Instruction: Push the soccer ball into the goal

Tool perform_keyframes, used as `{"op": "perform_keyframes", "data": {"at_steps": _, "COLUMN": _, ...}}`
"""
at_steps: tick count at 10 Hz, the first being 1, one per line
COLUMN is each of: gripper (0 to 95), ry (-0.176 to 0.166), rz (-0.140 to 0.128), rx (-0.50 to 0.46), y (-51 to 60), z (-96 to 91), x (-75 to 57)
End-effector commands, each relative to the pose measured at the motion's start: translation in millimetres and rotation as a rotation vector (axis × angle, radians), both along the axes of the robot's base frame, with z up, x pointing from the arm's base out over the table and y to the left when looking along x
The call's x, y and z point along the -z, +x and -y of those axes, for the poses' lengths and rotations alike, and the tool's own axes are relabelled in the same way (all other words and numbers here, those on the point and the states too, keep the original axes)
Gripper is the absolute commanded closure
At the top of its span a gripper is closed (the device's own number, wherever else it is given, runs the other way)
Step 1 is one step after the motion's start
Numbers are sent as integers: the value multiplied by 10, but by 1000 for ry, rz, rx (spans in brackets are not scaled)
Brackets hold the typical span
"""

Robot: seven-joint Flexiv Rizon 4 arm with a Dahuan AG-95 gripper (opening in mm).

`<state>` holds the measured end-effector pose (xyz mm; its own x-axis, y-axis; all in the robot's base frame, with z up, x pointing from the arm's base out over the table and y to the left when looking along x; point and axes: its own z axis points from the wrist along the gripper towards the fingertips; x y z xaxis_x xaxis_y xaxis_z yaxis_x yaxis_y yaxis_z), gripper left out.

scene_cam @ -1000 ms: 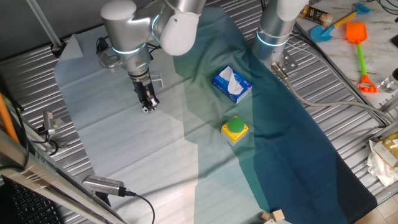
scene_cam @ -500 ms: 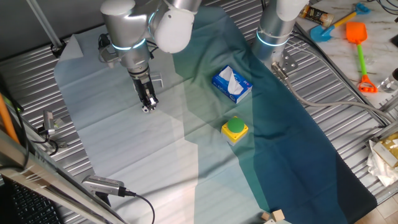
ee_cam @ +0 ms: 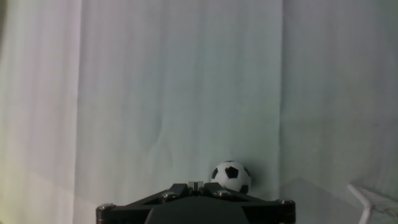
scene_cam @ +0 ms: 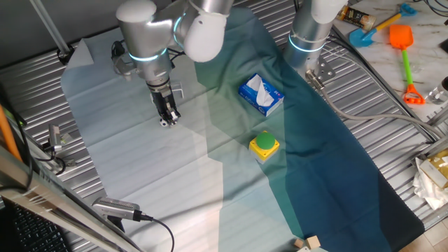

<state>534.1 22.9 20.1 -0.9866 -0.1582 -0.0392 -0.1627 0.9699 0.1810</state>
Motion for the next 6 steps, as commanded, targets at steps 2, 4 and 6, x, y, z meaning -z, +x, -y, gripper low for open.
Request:
{"op": "perform_keyframes", "data": {"at_steps": 2, "gripper": 950, "ry": -91, "rz": -16, "rx": -56, "y": -2, "z": 21, "x": 10}}
{"op": "perform_keyframes", "data": {"at_steps": 4, "gripper": 950, "ry": -89, "rz": -13, "rx": -59, "y": -4, "z": 23, "x": 7}}
{"op": "perform_keyframes", "data": {"at_steps": 6, "gripper": 950, "ry": -81, "rz": -13, "rx": -51, "y": -5, "z": 23, "x": 7}}
